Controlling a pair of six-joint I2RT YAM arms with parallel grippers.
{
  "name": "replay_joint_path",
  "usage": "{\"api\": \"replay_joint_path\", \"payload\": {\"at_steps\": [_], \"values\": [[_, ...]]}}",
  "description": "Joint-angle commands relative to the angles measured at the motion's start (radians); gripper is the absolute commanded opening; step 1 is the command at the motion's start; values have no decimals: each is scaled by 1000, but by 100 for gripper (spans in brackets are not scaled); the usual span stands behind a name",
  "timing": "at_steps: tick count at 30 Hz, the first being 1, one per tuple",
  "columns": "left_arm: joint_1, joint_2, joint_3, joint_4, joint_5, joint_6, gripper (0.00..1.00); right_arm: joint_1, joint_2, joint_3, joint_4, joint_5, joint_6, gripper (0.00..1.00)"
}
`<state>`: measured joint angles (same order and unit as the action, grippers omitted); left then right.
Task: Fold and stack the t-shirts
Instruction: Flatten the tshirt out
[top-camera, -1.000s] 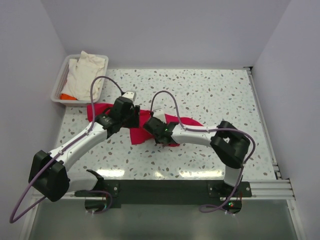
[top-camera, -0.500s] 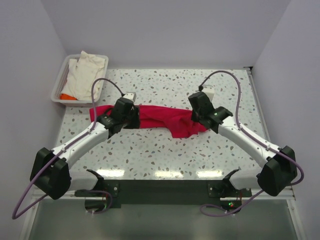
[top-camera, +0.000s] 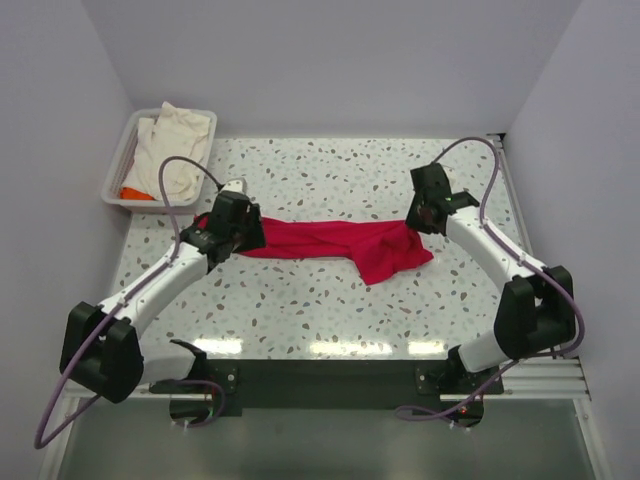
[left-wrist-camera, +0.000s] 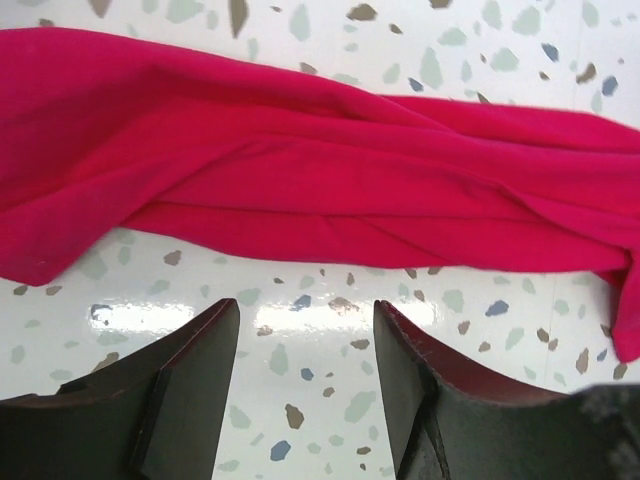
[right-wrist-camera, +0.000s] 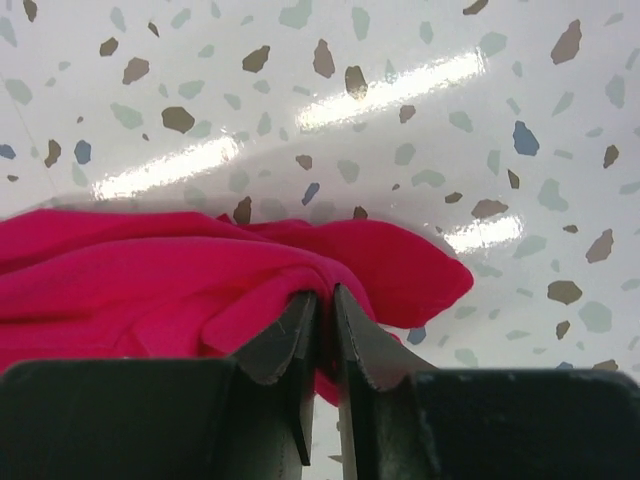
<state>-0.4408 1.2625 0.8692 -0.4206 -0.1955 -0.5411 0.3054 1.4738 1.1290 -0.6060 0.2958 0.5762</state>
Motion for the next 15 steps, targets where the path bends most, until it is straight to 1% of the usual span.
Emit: {"api": "replay_joint_path", "payload": {"at_steps": [1, 3, 5, 7, 9, 15], "values": [[101, 18, 30, 14, -10, -54, 61, -43, 40, 81, 45, -46, -10, 14], [158, 40, 18, 16, -7, -71, 61, -75, 63, 104, 60, -90, -10, 12], [189, 54, 5, 16, -27, -88, 60, -83, 92, 123, 66, -118, -7, 10], [221, 61, -12, 0, -91, -109, 59, -83, 95, 115, 86, -153, -4, 9], [256, 61, -36, -9, -125, -141, 59, -83, 94, 92, 114, -170, -1, 9], [309, 115, -46, -9, -194, -187, 59, -81, 89, 78, 137, -208, -9, 8]]}}
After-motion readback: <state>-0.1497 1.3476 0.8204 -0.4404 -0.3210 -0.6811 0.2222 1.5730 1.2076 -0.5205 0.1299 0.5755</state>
